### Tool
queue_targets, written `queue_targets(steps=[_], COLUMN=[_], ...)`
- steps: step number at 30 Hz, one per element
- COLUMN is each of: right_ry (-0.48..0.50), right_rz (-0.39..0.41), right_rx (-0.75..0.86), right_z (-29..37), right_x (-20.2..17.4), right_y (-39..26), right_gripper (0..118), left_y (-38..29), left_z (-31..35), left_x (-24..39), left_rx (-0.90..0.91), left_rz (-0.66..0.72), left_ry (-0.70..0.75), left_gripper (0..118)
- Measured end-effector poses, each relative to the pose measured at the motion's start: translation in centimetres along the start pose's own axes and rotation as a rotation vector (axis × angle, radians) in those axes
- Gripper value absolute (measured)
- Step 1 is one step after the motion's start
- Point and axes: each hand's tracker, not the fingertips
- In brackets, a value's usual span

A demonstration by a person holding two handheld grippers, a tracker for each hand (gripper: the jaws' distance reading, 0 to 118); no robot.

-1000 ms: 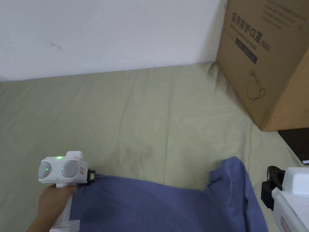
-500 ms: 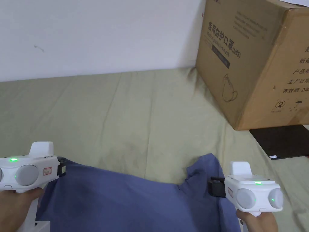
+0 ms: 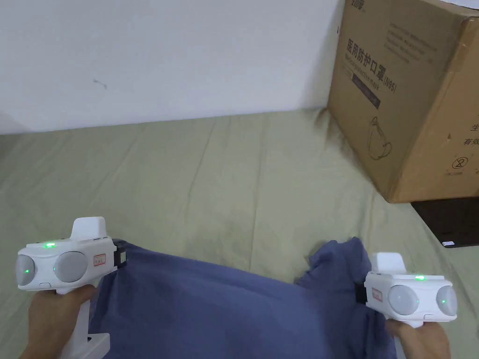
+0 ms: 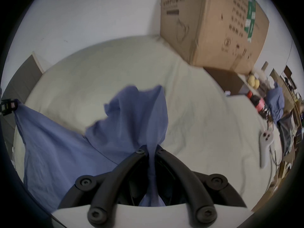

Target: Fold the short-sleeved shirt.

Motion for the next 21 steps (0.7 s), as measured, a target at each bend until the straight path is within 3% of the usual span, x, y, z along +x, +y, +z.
queue_targets(steps=[11,21], right_ry=[0.043,0.156], right_rz=[0.15,0.107], right_rx=[0.441,0.726], right_z=[15.9,25.5], right_x=[-2.9,-6.3], right_y=[9.2,20.4], right_gripper=[3,3], left_y=[4.1,13.8], left_z=[12.0,23.6], left_x=[-5.0,-7.3], left_rx=[0.246,0.494], left_rz=[0.074,0.077], left_ry=[0.063,0.141], left_gripper=[0,0])
